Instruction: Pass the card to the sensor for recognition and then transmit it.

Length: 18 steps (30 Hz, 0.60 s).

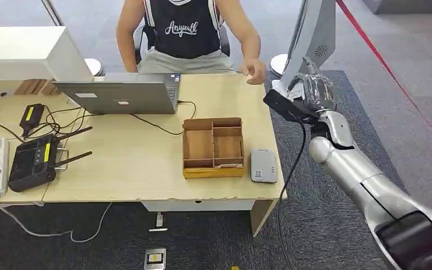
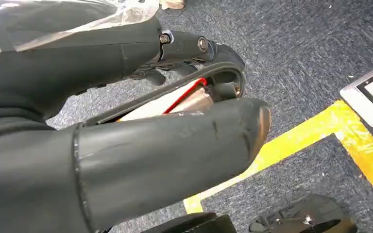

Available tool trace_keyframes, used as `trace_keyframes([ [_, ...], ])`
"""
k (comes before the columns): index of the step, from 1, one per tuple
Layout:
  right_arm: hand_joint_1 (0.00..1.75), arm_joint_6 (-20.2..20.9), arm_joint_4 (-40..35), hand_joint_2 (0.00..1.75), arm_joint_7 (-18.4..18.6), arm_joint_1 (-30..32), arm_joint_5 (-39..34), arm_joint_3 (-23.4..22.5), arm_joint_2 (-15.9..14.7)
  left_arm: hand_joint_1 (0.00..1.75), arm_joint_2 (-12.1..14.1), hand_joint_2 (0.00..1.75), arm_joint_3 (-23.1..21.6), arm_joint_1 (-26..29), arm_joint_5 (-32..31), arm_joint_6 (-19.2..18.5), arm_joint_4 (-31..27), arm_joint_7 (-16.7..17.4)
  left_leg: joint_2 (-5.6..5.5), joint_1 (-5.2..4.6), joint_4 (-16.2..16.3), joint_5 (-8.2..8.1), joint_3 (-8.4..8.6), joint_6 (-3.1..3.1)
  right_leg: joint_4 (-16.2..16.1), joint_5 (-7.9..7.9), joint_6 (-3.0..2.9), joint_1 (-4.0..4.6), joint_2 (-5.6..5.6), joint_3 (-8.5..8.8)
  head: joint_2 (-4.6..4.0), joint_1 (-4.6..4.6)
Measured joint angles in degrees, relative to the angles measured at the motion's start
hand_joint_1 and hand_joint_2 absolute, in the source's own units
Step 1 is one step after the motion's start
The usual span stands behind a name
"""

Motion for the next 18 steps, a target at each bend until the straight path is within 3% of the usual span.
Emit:
trace_keyframes([
  [9, 1.75, 4.6, 1.9, 1.75, 0.4, -2.9, 3.2, 0.5, 2.6, 0.00, 0.0, 0.00, -1.2, -1.6, -4.0, -2.5, 0.0, 1.2, -0.01, 0.02, 0.0, 0.04, -0.02, -0.02, 0.0, 0.03, -0.04, 0.02, 0.00, -0.02, 0.00, 0.02],
  [18, 1.75, 8.2, 10.0, 1.75, 1.6, -8.9, 6.8, 2.0, 8.3, 0.00, 0.3, 0.00, -2.5, -2.9, -6.4, -4.0, 0.0, 2.6, -0.02, 0.02, 0.0, 0.06, -0.11, -0.02, 0.1, 0.05, -0.06, 0.02, -0.01, -0.12, 0.00, 0.02],
])
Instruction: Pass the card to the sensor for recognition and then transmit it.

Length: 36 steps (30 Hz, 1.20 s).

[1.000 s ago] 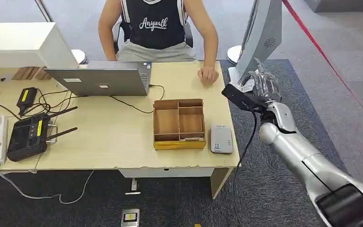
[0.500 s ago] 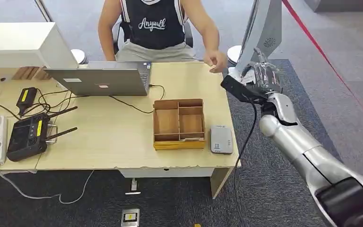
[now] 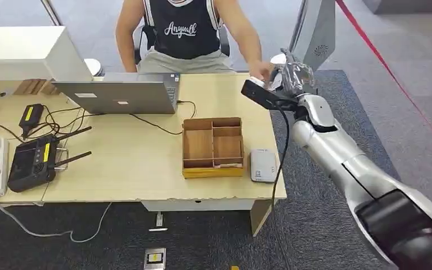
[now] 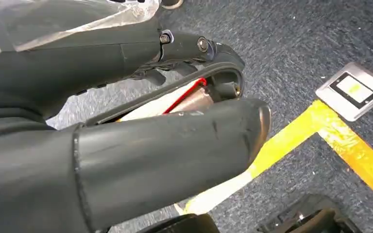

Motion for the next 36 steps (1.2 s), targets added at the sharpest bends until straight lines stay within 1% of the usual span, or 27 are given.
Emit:
trace_keyframes([
  [3, 1.75, 0.4, 2.0, 1.75, 0.0, -1.3, 0.5, 0.5, 1.7, 0.00, 0.1, 0.00, -0.2, 0.0, 0.0, 0.1, 0.0, 0.0, 0.01, 0.00, 0.0, 0.00, -0.03, 0.00, 0.0, 0.00, 0.00, 0.00, 0.00, -0.02, 0.00, 0.00],
  [4, 1.75, 0.4, 3.2, 1.75, 0.0, -2.0, 0.7, 0.7, 2.8, 0.00, 0.1, 0.00, -0.3, 0.0, 0.0, 0.2, 0.0, -0.1, 0.01, 0.00, 0.0, 0.00, -0.03, 0.00, 0.0, 0.00, 0.00, 0.00, 0.00, -0.04, 0.00, -0.04],
  [5, 1.75, 0.4, 3.8, 1.75, 0.0, -2.3, 0.7, 0.8, 3.0, 0.00, 0.1, 0.00, -0.3, 0.0, 0.0, 0.2, 0.0, -0.2, 0.02, 0.00, 0.0, 0.00, -0.02, 0.00, 0.0, 0.00, 0.00, 0.00, 0.01, -0.04, 0.00, -0.02],
  [7, 1.75, 0.4, 6.2, 1.75, -0.2, -3.3, 1.0, 1.2, 4.6, 0.00, 0.1, 0.00, -0.3, 0.0, -0.1, 0.2, 0.0, -0.3, 0.01, 0.00, 0.0, 0.00, -0.03, 0.00, 0.0, 0.00, 0.00, 0.00, 0.00, -0.04, 0.00, -0.02],
  [16, 1.75, 0.3, 10.1, 1.75, -0.4, -4.5, 1.1, 2.0, 7.3, 0.00, 0.3, 0.00, -0.3, 0.1, -0.1, 0.3, 0.0, -0.3, 0.01, 0.00, 0.0, 0.01, -0.04, -0.01, 0.0, 0.00, 0.00, 0.00, 0.00, -0.06, 0.00, -0.02],
  [22, 1.75, 0.3, 12.2, 1.75, -0.4, -4.9, 1.1, 2.3, 8.1, 0.00, 0.4, 0.00, -0.3, 0.1, 0.0, 0.3, 0.0, -0.3, 0.02, 0.00, 0.0, 0.01, -0.04, -0.01, 0.0, 0.00, 0.00, 0.00, 0.00, -0.06, 0.00, 0.00],
  [23, 1.68, 0.3, 12.4, 1.75, -0.4, -4.9, 1.1, 2.3, 8.2, 0.00, 0.5, 0.00, -0.3, 0.1, 0.0, 0.3, 0.0, -0.3, 0.02, 0.00, 0.0, 0.01, -0.03, -0.01, 0.0, 0.00, 0.00, 0.00, 0.00, -0.06, 0.00, -0.02],
  [24, 0.19, 0.3, 12.5, 1.75, -0.4, -4.9, 1.1, 2.3, 8.2, 0.00, 0.5, 0.00, -0.3, 0.1, -0.1, 0.3, 0.0, -0.3, 0.02, 0.00, 0.0, 0.01, -0.04, -0.01, 0.0, 0.00, 0.00, 0.00, 0.00, -0.06, 0.00, -0.02],
  [25, 0.00, 0.3, 12.7, 1.75, -0.4, -4.9, 1.1, 2.4, 8.3, 0.00, 0.5, 0.00, -0.3, 0.1, 0.0, 0.3, 0.0, -0.3, 0.01, 0.00, 0.0, 0.01, -0.04, -0.01, 0.0, 0.00, 0.00, 0.00, 0.00, -0.06, 0.00, -0.02],
  [28, 0.00, 0.2, 13.1, 1.75, -0.4, -4.9, 1.1, 2.4, 8.5, 0.00, 0.5, 0.00, -0.3, 0.2, 0.0, 0.3, 0.0, -0.3, 0.02, 0.01, 0.0, 0.01, -0.03, -0.01, 0.0, 0.00, 0.00, 0.01, 0.01, -0.07, 0.00, -0.02],
  [29, 0.00, 0.2, 13.4, 0.00, -0.4, -4.9, 1.1, 2.4, 8.7, 0.00, 0.5, 0.00, -0.3, 0.2, 0.0, 0.3, 0.0, -0.3, 0.02, 0.01, 0.0, 0.01, -0.03, -0.01, 0.0, 0.00, 0.00, 0.01, 0.01, -0.07, 0.00, -0.02],
  [36, 0.00, -1.8, 14.7, 0.00, -1.8, -4.9, 0.0, 2.3, 9.0, 0.00, 0.5, 0.00, -0.3, 0.3, -0.3, 0.4, 0.0, -0.3, 0.02, 0.00, 0.0, 0.01, -0.03, -0.01, 0.0, 0.00, 0.00, 0.01, 0.01, -0.07, 0.00, -0.02],
])
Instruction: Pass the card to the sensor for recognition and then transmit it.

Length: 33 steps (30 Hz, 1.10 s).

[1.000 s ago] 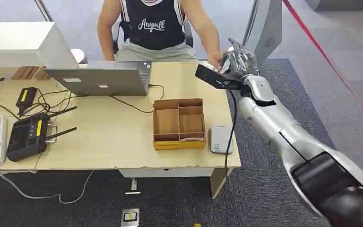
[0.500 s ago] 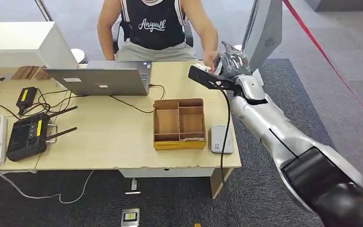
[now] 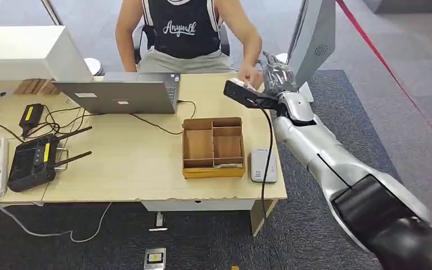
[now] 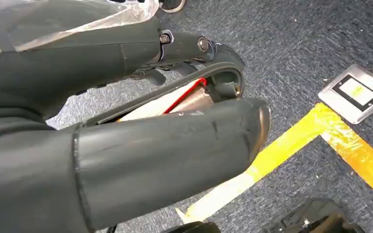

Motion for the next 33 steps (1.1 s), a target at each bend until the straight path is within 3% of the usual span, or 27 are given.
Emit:
trace_keyframes([
  [7, 0.00, -1.6, 0.2, 0.00, -2.8, 0.4, -3.0, -0.8, -0.6, 0.00, 0.0, 0.00, 0.0, 0.5, -0.6, 0.2, 0.0, 0.0, 0.00, 0.00, 0.0, 0.00, 0.01, 0.00, 0.0, 0.00, 0.00, 0.00, 0.00, 0.00, 0.00, 0.00],
  [21, 0.00, -2.9, -3.2, 0.00, -4.3, 2.4, -5.3, -2.4, -2.9, 0.00, 0.0, 0.00, 0.1, 0.9, -1.0, 0.8, 0.0, -0.1, 0.00, -0.01, 0.0, 0.00, 0.02, 0.00, 0.0, 0.01, 0.01, 0.00, 0.00, 0.00, 0.00, 0.00],
  [22, 0.00, -2.4, -4.7, 0.00, -4.7, 3.2, -7.3, -2.9, -3.4, 0.00, 0.0, 0.00, 0.2, 1.1, -0.9, 1.0, 0.0, -0.2, 0.00, 0.00, 0.0, 0.00, 0.02, 0.00, 0.0, 0.01, 0.01, 0.00, 0.00, 0.01, 0.00, 0.00],
  [23, 0.00, 3.3, -12.4, 0.00, -3.6, 7.0, -14.0, -4.6, -5.3, 0.00, 0.0, 0.00, 0.6, 1.6, -0.4, 1.7, 0.0, -0.7, 0.00, 0.01, 0.0, 0.00, 0.04, 0.00, 0.0, 0.00, 0.00, 0.01, 0.00, 0.00, 0.00, 0.00],
  [24, 0.00, 11.1, -20.3, 1.75, -2.1, 11.5, -22.7, -5.8, -7.4, 0.00, 0.0, 0.00, 1.0, 2.0, -0.1, 1.7, 0.0, -1.2, -0.02, 0.02, 0.0, -0.01, 0.06, 0.00, -0.1, 0.00, 0.00, 0.02, 0.00, 0.04, 0.00, 0.04],
  [27, 0.00, 14.6, -29.7, 1.75, -1.0, 17.7, -26.5, -6.4, -10.0, 0.00, 0.0, 0.00, 1.5, 2.3, 0.1, 1.7, 0.0, -1.3, -0.02, 0.02, 0.0, -0.02, 0.03, 0.01, -0.1, 0.00, 0.00, 0.01, 0.00, 0.03, 0.00, -0.04],
  [33, 0.00, 14.9, -43.6, 1.75, 0.0, 27.1, -26.0, -6.9, -13.7, 0.00, 0.0, 0.00, 2.1, 2.5, 0.3, 2.0, 0.0, -1.4, -0.01, 0.01, 0.0, -0.03, 0.02, 0.01, -0.1, 0.00, 0.00, 0.01, 0.01, 0.02, 0.00, 0.00],
])
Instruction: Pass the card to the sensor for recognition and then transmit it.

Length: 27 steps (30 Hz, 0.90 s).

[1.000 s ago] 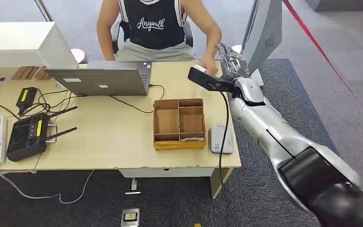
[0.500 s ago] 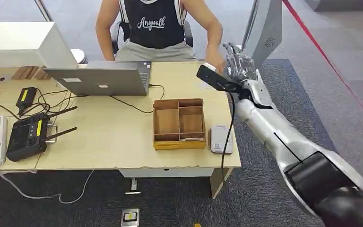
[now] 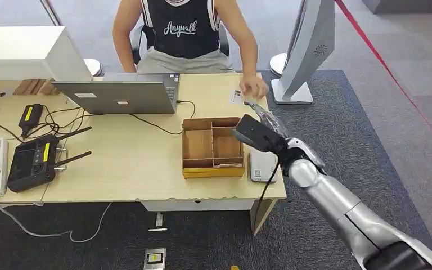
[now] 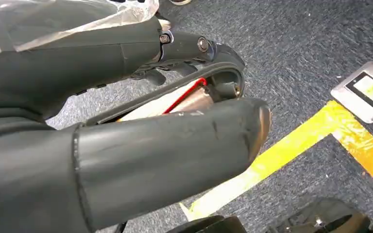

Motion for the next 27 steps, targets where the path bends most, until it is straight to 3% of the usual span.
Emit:
trace_keyframes([
  [6, 0.00, -0.5, -6.2, 1.75, -0.7, 4.3, 1.7, 0.0, -1.2, 0.00, 0.0, 0.00, 0.5, 0.1, 0.1, 0.0, 0.0, 0.0, 0.01, 0.00, 0.0, 0.02, 0.01, -0.01, 0.0, 0.03, -0.01, 0.00, 0.00, 0.00, 0.00, 0.00],
  [14, 0.00, -0.4, -9.7, 1.75, -1.1, 5.5, 3.4, 0.0, -1.7, 0.00, 0.0, 0.00, 1.2, 0.1, 0.2, 0.0, 0.0, 0.0, 0.01, 0.00, 0.0, 0.03, 0.00, -0.01, 0.0, 0.03, -0.01, 0.00, 0.00, 0.01, 0.00, 0.00],
  [20, 0.00, -0.8, -10.4, 1.75, 0.7, 5.2, 15.1, 1.1, -1.5, 0.00, 0.0, 0.00, 1.3, 0.1, 0.2, 0.2, 0.0, 0.2, 0.01, 0.00, 0.0, 0.03, -0.02, -0.01, 0.0, 0.03, -0.01, 0.00, 0.00, 0.01, 0.00, 0.00],
  [27, 0.00, -1.0, -10.4, 1.75, 1.0, 4.8, 16.2, 2.5, -1.3, 0.00, 0.0, 0.00, 1.3, 0.1, 0.2, 0.2, 0.0, 0.2, 0.01, 0.00, 0.0, 0.03, -0.02, -0.01, 0.0, 0.03, -0.01, 0.00, 0.00, 0.01, 0.00, 0.00],
])
